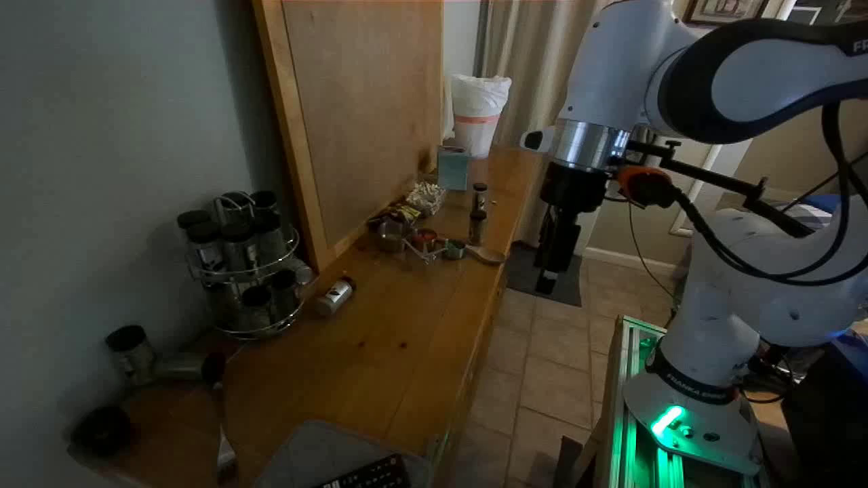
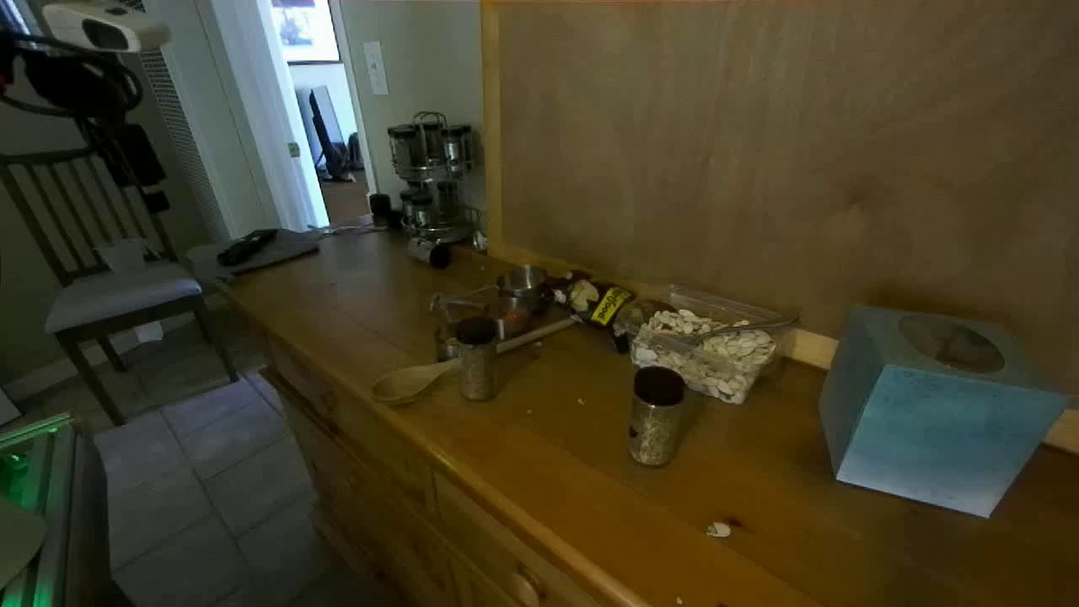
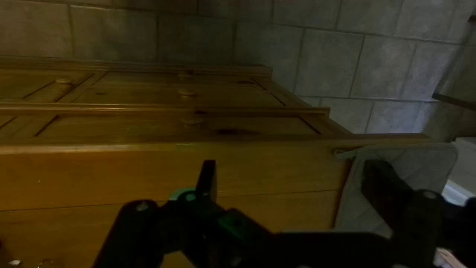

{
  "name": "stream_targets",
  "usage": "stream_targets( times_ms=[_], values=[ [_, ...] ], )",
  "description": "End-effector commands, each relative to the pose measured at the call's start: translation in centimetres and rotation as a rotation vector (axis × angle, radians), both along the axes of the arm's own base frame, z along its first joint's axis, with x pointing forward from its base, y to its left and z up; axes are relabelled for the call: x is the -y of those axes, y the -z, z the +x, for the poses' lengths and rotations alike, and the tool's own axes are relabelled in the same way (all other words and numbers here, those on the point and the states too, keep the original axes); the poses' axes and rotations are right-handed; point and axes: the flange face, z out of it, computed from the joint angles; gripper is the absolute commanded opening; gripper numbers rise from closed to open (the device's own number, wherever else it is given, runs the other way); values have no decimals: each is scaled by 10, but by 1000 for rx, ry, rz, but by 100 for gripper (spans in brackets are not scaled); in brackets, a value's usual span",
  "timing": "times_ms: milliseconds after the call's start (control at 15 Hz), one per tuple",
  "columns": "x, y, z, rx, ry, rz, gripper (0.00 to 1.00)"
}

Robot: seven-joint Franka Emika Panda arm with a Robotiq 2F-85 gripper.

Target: Put the spice bottle upright

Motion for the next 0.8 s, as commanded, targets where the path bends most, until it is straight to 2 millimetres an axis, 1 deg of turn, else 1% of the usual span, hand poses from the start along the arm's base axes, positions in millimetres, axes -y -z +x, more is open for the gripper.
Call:
stream_targets(
  times_ms=[0,667,733],
  values=[
    [0,0,0,-2,0,-1,100],
    [0,0,0,-3,0,-1,100],
    [0,1,5,8,-71,-14,100]
  ],
)
